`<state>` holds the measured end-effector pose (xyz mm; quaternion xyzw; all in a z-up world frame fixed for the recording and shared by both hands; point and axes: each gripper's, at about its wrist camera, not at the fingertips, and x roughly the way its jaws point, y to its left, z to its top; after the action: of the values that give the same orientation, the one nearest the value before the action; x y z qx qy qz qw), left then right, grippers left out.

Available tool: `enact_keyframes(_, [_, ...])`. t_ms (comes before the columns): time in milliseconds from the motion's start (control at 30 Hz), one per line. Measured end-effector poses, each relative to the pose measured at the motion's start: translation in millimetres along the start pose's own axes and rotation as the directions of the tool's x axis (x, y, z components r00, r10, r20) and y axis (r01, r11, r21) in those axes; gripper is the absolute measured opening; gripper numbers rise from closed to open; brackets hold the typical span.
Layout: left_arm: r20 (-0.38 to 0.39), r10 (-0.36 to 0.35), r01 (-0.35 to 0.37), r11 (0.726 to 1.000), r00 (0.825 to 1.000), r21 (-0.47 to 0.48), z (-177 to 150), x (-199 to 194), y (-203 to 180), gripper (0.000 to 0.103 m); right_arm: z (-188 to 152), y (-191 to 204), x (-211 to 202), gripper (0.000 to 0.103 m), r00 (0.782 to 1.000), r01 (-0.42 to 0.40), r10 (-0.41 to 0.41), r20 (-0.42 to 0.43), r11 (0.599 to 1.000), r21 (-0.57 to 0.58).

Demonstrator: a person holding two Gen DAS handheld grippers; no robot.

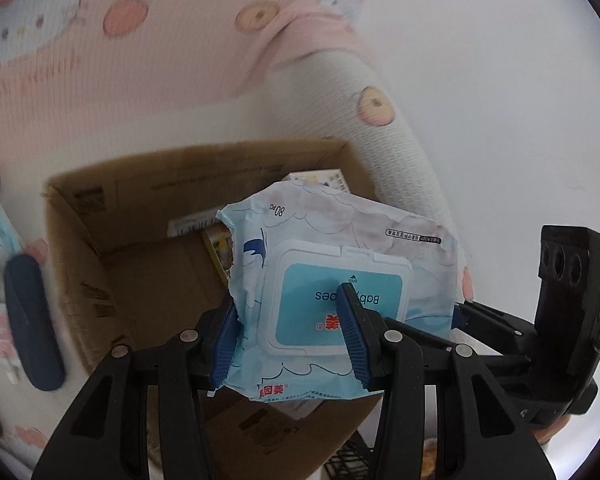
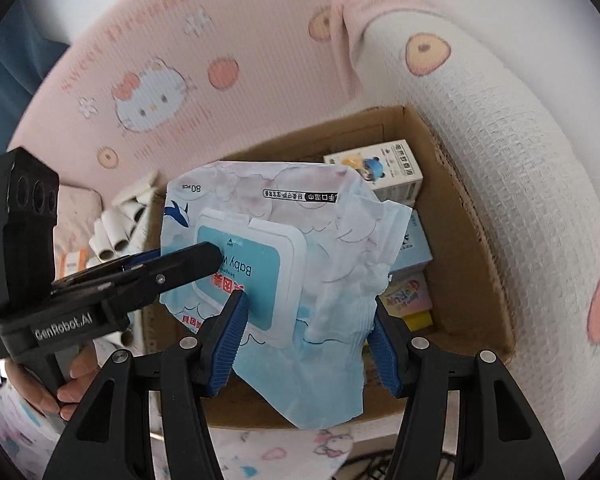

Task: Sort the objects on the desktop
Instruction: 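Lower the baby wipes pack into the cardboard box with both grippers, then open both grippers to release the wipes pack inside the box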

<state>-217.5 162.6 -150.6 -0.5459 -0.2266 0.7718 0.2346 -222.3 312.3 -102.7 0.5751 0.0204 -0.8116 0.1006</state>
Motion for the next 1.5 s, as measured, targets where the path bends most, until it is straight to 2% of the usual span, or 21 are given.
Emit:
enact_keyframes(333, [-0.13, 0.009, -0.015, 0.999, 0.991, -0.043, 0, 51, -2, 0.051, 18, -32, 34, 0.056, 0.982, 0.059, -0.058, -0.18, 0.998, 0.003])
enact_keyframes(467, [-0.188, 0.001, -0.015, 0.997, 0.982, -0.075, -10, 72, -1, 0.051, 17, -47, 51, 0.056, 0.957, 0.092, -0.088, -0.276, 0.996, 0.004])
enact_keyframes(600, [-0.225, -0.035, -0.001, 0.987, 0.974, -0.159, -21, 92, 8, 0.051, 15, -56, 66, 0.056, 0.936, 0.134, -0.131, -0.327, 0.991, -0.013])
enact_keyframes(800, [-0.246, -0.053, 0.0, 0.977, 0.968, -0.211, -29, 106, 17, 0.051, 13, -66, 84, 0.056, 0.915, 0.154, -0.148, -0.376, 0.988, -0.014])
enact_keyframes(967, [-0.245, -0.058, 0.001, 0.974, 0.968, -0.225, -32, 105, 21, 0.051, 15, -69, 88, 0.057, 0.912, 0.159, -0.151, -0.381, 0.987, -0.011])
enact_keyframes(1100, [-0.256, -0.026, -0.035, 0.972, 0.966, -0.231, -35, 104, 24, 0.051, 18, -66, 88, 0.057, 0.895, 0.225, -0.228, -0.384, 0.973, -0.053])
enact_keyframes(1200, [-0.263, -0.031, -0.03, 0.974, 0.964, -0.225, -36, 103, 21, 0.051, 22, -61, 80, 0.057, 0.877, 0.307, -0.324, -0.356, 0.946, -0.104])
enact_keyframes(1267, [-0.269, -0.01, -0.049, 0.976, 0.963, -0.214, -37, 102, 21, 0.05, 25, -58, 73, 0.057, 0.881, 0.314, -0.334, -0.335, 0.943, -0.112])
enact_keyframes(1300, [-0.278, 0.002, -0.061, 0.977, 0.961, -0.204, -39, 103, 21, 0.048, 27, -56, 69, 0.057, 0.894, 0.294, -0.313, -0.321, 0.95, -0.107])
enact_keyframes(1367, [-0.292, 0.012, -0.081, 0.971, 0.956, -0.223, -43, 104, 26, 0.041, 30, -55, 67, 0.057, 0.92, 0.232, -0.243, -0.307, 0.97, -0.073])
enact_keyframes(1433, [-0.308, 0.0, -0.079, 0.967, 0.952, -0.244, -45, 105, 31, 0.036, 30, -55, 71, 0.055, 0.935, 0.172, -0.174, -0.308, 0.985, -0.034])
enact_keyframes(1467, [-0.303, -0.005, -0.072, 0.967, 0.953, -0.242, -46, 103, 32, 0.028, 30, -56, 74, 0.046, 0.94, 0.158, -0.158, -0.303, 0.987, -0.025])
enact_keyframes(1500, [-0.288, 0.019, -0.087, 0.97, 0.957, -0.227, -45, 100, 31, 0.023, 35, -52, 81, 0.032, 0.94, 0.157, -0.155, -0.305, 0.987, -0.02])
